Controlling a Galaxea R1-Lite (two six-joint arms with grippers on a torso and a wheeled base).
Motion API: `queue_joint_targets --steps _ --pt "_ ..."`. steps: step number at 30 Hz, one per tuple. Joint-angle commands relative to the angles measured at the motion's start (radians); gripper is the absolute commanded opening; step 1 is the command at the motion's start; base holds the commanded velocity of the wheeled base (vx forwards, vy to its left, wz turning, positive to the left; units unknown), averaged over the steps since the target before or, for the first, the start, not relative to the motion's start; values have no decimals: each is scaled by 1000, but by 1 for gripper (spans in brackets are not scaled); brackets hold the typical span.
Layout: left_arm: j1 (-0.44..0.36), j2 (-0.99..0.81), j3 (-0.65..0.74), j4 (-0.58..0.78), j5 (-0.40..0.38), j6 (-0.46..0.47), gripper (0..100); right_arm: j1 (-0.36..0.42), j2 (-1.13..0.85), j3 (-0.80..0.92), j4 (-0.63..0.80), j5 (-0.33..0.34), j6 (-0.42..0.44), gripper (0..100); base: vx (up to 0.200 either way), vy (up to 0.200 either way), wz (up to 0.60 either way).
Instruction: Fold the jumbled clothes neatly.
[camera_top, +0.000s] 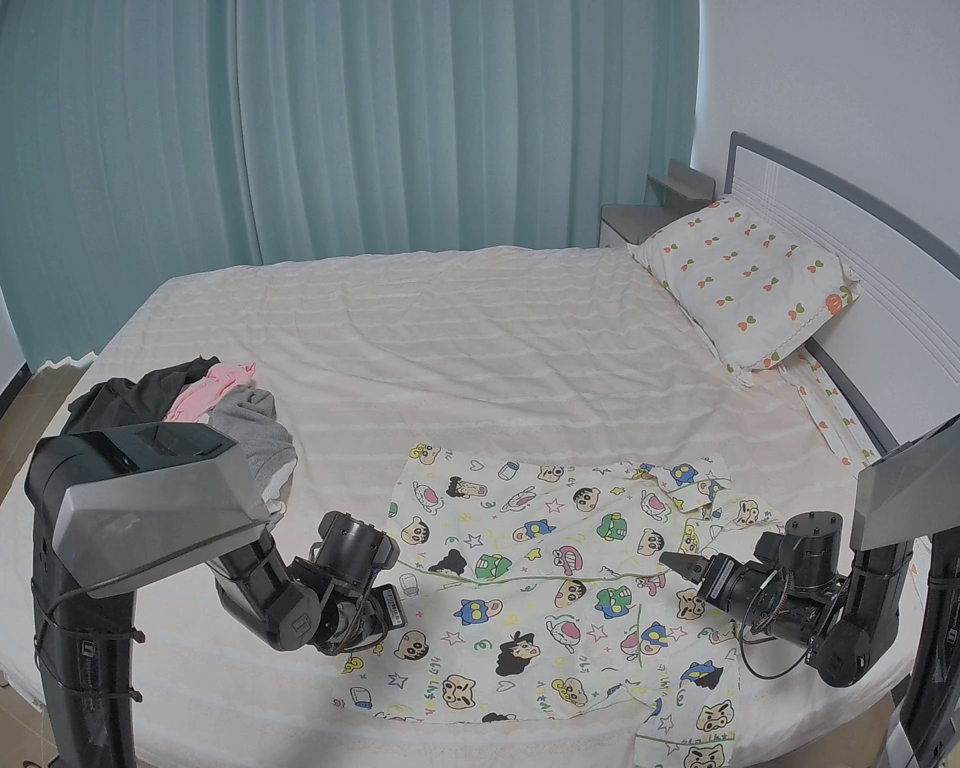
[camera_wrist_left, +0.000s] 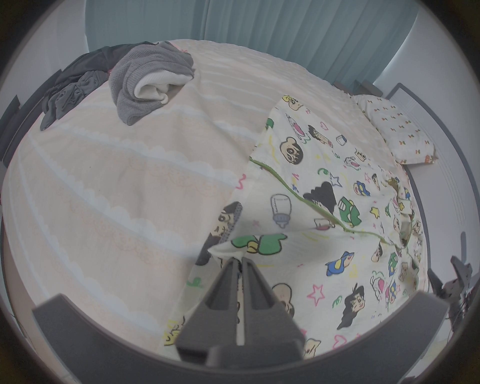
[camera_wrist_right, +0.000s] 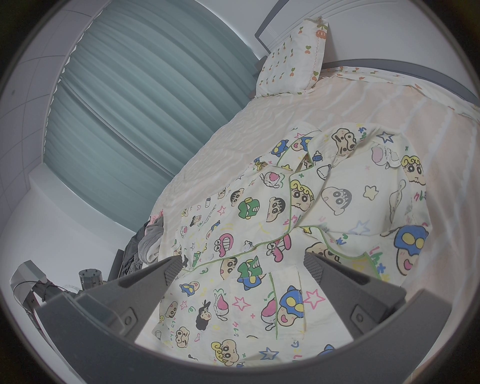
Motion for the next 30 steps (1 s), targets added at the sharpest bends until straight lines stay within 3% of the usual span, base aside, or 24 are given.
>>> queue_joint_targets --steps 1,14,23,24,30 --pt "4 8 -4 -26 9 -21 0 1 0 0 -12 0 0 100 0 0 0" --pt "5 -88 110 -304 44 -25 0 1 -3 0 -12 0 0 100 0 0 0" --pt "-1 -88 162 -373 44 -25 0 1 -2 0 -12 0 0 100 0 0 0" --pt "-1 -88 166 -374 42 -22 100 1 -2 0 -12 0 0 100 0 0 0" --pt "18 -73 146 -376 46 14 100 1 -2 2 -12 -1 0 100 0 0 0"
